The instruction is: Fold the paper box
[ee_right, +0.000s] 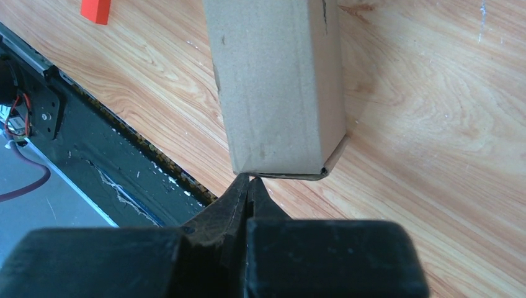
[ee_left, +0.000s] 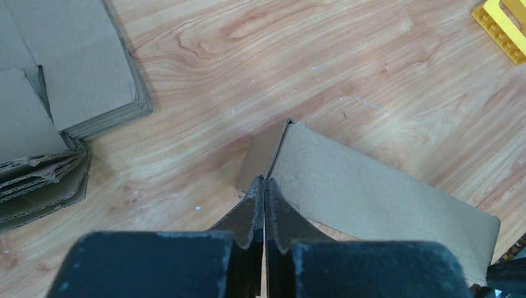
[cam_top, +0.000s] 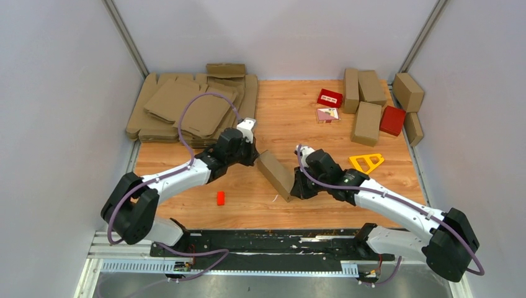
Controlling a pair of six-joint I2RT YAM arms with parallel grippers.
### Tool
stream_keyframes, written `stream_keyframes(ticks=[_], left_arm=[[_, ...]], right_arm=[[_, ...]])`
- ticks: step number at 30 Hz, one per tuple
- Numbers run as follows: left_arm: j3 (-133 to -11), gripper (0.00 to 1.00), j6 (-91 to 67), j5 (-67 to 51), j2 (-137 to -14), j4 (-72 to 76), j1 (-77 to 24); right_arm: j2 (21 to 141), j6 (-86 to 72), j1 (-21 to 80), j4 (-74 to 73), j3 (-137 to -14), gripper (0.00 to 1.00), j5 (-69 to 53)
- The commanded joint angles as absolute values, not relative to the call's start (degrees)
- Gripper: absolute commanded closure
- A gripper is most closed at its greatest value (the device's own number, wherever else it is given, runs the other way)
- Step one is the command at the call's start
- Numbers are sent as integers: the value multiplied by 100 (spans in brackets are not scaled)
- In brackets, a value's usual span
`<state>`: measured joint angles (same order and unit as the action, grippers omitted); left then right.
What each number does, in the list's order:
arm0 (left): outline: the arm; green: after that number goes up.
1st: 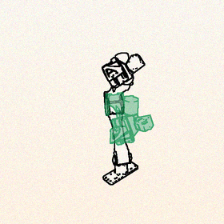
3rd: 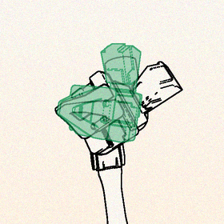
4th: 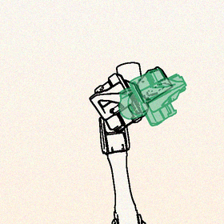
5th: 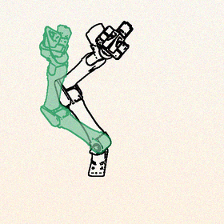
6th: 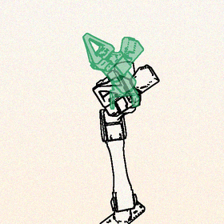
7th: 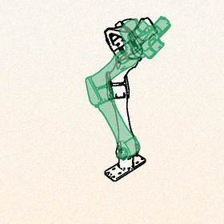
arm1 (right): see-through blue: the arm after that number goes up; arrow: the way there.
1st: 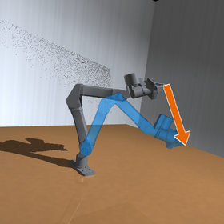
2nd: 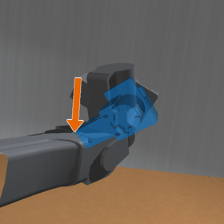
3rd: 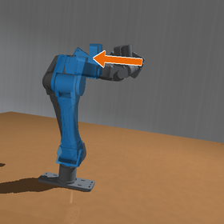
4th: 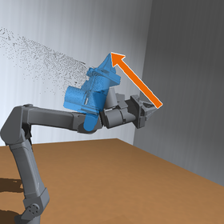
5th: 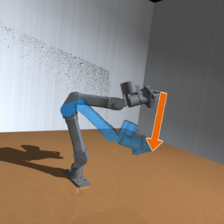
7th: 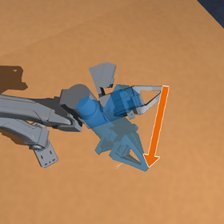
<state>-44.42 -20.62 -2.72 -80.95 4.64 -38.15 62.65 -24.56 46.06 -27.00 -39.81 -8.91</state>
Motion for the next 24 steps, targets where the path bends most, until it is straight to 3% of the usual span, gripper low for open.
stream_keyframes(ticks=[1, 9, 10, 12, 13, 16, 24], left_arm=[[-4675, 100, -1890, -234, -7866, 33, -3821], [-4679, 91, -1916, -171, -6899, -384, -3814], [-4596, 90, -1938, -132, -6714, -406, -3817], [-4410, 87, -1952, -62, -6333, -476, -3815], [-4325, 86, -1963, -29, -6151, -535, -3815], [-3974, 80, -2016, -9, -5579, -671, -3814], [-3037, 60, -2065, 868, -3981, -670, -3814]], right_arm=[[6206, -2431, 4597, -2923, -4203, 100, -726], [6404, -1986, 4597, -3313, -5092, 96, -818], [6473, -1923, 4597, -3386, -5259, 86, -823], [6593, -1795, 4597, -3552, -5470, 39, -708], [6622, -1737, 4597, -3565, -5531, 25, -602], [6776, -1505, 4594, -3546, -5691, 1, -149], [8241, -1048, 4805, -3805, -6286, 0, 583]])
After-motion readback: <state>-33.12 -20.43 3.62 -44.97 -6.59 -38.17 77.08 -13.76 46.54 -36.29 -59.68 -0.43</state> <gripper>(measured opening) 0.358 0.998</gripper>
